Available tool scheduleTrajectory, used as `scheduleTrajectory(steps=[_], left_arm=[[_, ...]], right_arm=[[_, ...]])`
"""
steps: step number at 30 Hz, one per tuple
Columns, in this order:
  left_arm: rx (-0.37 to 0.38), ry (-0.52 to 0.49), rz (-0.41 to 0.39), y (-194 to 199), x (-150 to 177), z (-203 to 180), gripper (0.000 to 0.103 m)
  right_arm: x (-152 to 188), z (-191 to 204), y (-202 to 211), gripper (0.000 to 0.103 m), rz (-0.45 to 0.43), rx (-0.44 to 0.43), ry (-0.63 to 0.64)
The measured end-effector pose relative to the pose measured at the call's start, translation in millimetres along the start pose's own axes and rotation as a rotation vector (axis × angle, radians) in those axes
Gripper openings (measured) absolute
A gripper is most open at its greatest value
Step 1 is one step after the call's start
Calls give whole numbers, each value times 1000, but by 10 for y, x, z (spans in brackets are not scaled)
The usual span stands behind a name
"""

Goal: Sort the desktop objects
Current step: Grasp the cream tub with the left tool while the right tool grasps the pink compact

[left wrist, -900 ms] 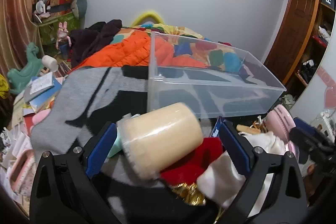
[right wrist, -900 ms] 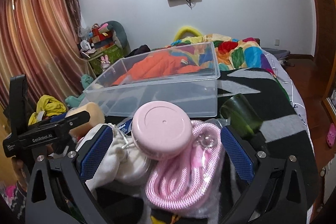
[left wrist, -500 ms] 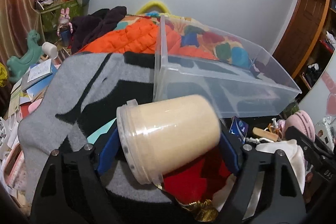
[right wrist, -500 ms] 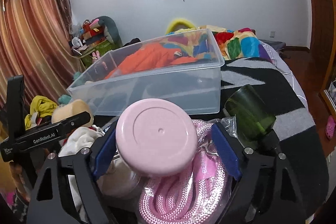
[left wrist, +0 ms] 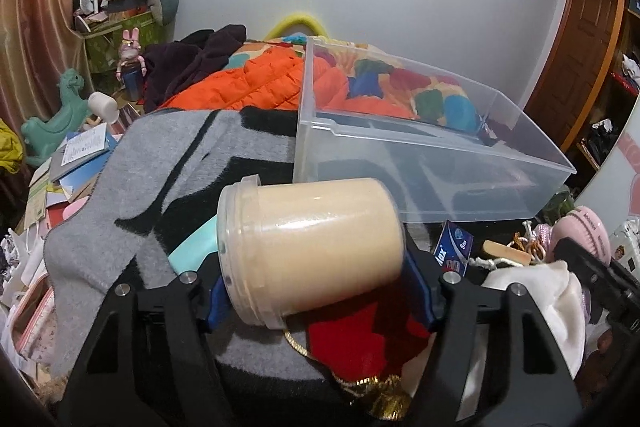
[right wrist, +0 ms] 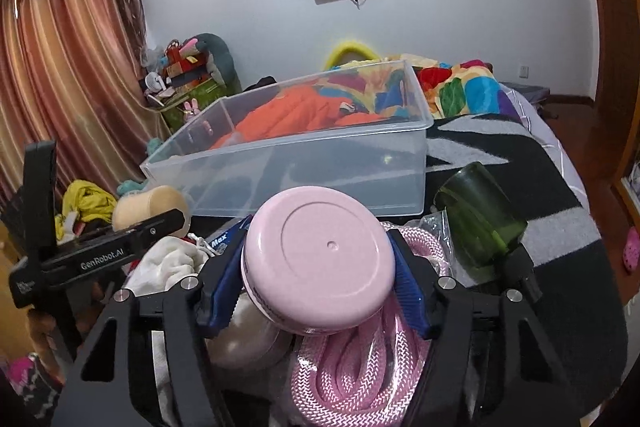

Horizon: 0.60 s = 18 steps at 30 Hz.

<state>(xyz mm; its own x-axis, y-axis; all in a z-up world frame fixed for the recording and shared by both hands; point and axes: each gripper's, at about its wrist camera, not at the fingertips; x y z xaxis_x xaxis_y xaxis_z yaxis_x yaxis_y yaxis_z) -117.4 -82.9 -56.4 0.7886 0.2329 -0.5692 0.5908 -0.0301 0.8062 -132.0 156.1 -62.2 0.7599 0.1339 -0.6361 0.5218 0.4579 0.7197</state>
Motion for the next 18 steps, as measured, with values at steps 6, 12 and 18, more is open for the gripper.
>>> scheduleTrajectory(steps=[6,12,18], left_arm=[[14,19,-15,98,79,29,68],[2,-4,-46,304,165,-15,68],[-18,-5,-101,541,142,-36,68]], right_arm=[[-14,-50,177,63,-40,-2,-22],[-62,-83,301,63,-74,8,-22],[-129,-75,372,63,-88,23,5]])
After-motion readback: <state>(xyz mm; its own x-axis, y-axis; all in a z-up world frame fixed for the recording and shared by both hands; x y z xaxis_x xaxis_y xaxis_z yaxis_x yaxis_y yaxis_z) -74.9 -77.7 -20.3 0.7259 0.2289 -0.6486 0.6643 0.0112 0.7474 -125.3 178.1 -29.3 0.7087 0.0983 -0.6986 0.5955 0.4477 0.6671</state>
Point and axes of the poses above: each gripper's, at about its wrist camera, not at the fingertips, and y roughly against the way its jaws point, z to its left, x to its underside, and after that the axes turned 12 degrees about z, right-handed
